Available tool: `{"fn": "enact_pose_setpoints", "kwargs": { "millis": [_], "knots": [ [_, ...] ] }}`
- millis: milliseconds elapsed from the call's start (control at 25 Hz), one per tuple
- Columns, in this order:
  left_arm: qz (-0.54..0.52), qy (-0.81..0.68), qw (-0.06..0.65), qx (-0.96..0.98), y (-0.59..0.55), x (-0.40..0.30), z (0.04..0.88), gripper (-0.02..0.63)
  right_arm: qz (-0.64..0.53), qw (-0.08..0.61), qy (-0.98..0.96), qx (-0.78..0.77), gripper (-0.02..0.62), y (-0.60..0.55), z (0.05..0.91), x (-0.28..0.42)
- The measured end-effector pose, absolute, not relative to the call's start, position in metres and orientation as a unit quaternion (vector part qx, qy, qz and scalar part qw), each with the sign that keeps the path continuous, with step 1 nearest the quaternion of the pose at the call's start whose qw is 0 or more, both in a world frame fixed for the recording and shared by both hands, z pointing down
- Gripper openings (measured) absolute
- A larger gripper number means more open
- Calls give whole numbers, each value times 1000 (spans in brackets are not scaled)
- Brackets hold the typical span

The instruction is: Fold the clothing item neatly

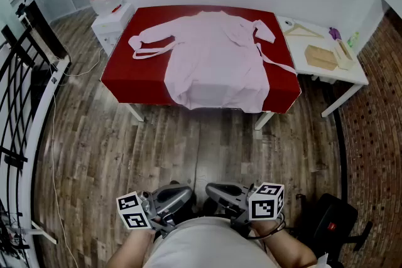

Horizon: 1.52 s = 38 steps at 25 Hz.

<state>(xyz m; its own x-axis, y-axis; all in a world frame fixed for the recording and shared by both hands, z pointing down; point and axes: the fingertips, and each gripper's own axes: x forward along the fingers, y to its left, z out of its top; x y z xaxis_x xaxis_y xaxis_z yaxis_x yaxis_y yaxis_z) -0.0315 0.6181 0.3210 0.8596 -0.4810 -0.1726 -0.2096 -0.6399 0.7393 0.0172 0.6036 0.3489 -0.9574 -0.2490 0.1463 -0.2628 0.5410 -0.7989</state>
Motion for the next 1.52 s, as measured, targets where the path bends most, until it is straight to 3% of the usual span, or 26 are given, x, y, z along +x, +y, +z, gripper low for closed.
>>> {"fn": "enact_pose_setpoints", "kwargs": {
  "millis": [240, 560, 1040, 1520],
  "knots": [
    [-181, -230, 367, 883, 606, -41, 321, 8, 458, -21, -873, 165, 15, 587, 347, 27],
    [-171, -243, 371, 880, 582, -48, 330, 8, 450, -9, -873, 189, 15, 563, 357, 29],
    [-170, -196, 378, 889, 477, -58, 337, 8, 448, -24, -849, 279, 15, 475, 371, 31],
    [-111, -230, 387, 886, 365, -134, 365, 12, 419, -17, -837, 351, 17, 358, 365, -17]
  ]
}}
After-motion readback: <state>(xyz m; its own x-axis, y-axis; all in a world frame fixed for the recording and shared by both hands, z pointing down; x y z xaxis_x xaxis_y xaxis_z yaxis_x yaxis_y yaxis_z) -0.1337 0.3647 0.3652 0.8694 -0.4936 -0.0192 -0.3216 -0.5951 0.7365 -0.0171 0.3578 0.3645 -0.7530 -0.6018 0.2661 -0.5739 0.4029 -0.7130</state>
